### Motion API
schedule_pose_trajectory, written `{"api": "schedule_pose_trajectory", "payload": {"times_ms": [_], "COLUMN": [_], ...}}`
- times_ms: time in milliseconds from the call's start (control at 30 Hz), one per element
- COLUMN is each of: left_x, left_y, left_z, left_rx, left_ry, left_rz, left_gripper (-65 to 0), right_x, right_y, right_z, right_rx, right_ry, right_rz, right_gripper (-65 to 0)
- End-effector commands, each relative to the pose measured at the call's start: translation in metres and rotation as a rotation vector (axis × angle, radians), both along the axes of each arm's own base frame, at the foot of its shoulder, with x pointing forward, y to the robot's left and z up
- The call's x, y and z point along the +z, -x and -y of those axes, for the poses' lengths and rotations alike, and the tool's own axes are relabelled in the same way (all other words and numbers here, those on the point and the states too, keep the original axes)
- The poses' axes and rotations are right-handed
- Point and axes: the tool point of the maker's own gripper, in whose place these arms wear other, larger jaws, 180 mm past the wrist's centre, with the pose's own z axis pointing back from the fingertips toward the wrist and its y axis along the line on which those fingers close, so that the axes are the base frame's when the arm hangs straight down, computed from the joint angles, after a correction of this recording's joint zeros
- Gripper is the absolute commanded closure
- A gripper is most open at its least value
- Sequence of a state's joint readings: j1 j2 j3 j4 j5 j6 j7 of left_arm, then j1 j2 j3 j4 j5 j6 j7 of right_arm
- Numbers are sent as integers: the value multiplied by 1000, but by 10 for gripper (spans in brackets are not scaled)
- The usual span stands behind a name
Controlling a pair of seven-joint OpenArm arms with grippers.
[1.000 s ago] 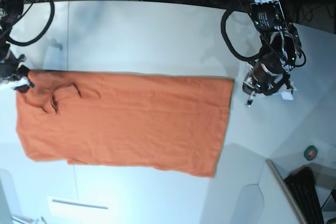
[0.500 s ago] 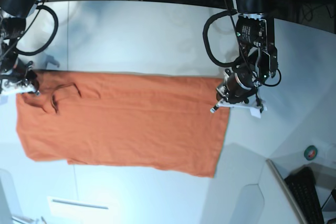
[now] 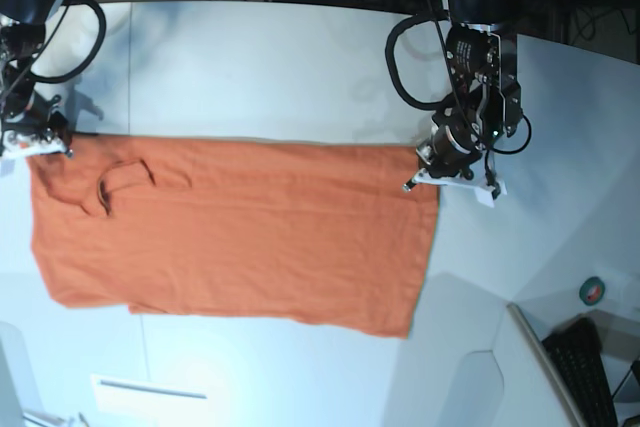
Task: Layout the t-shirt on the table in an organized manner, then fold the t-shirt properly
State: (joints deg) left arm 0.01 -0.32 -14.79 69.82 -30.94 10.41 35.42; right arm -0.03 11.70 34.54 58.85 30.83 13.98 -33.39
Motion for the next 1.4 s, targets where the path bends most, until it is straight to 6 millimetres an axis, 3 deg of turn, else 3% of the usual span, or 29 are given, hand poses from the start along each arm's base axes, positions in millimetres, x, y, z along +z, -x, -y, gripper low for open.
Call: {"api": "schedule_pose_trajectory", "payload": {"times_ms": [0, 367, 533, 700, 833, 1000, 1200, 1367], "left_x": [-4, -8, -8, 18, 26, 28, 27, 17], "left_y": [7, 20, 20, 11, 3, 2, 1, 2], "left_z": [-3, -12, -11, -12, -13, -13, -14, -14], "left_rx": [0, 0, 1, -7, -7, -8, -6, -2], "left_ry": [-8, -26, -23, -43, -48, -49, -51, -46], "left_rz": [-36, -57, -57, 22, 48, 54, 54, 26], "left_gripper": [0, 0, 0, 0, 0, 0, 0, 0], "right_x": [10, 7, 14, 61, 76, 52, 21, 13], "right_y": [-7, 23, 23, 13, -11, -23, -21, -19], "right_z": [13, 18, 18, 23, 19, 24, 10, 10], "right_rx": [-11, -1, 10, 62, 71, 36, 65, 46], "right_ry": [26, 62, 80, 187, 195, 129, 70, 61], "right_rz": [33, 2, 16, 121, 176, 129, 46, 41], "right_gripper": [0, 0, 0, 0, 0, 0, 0, 0]}}
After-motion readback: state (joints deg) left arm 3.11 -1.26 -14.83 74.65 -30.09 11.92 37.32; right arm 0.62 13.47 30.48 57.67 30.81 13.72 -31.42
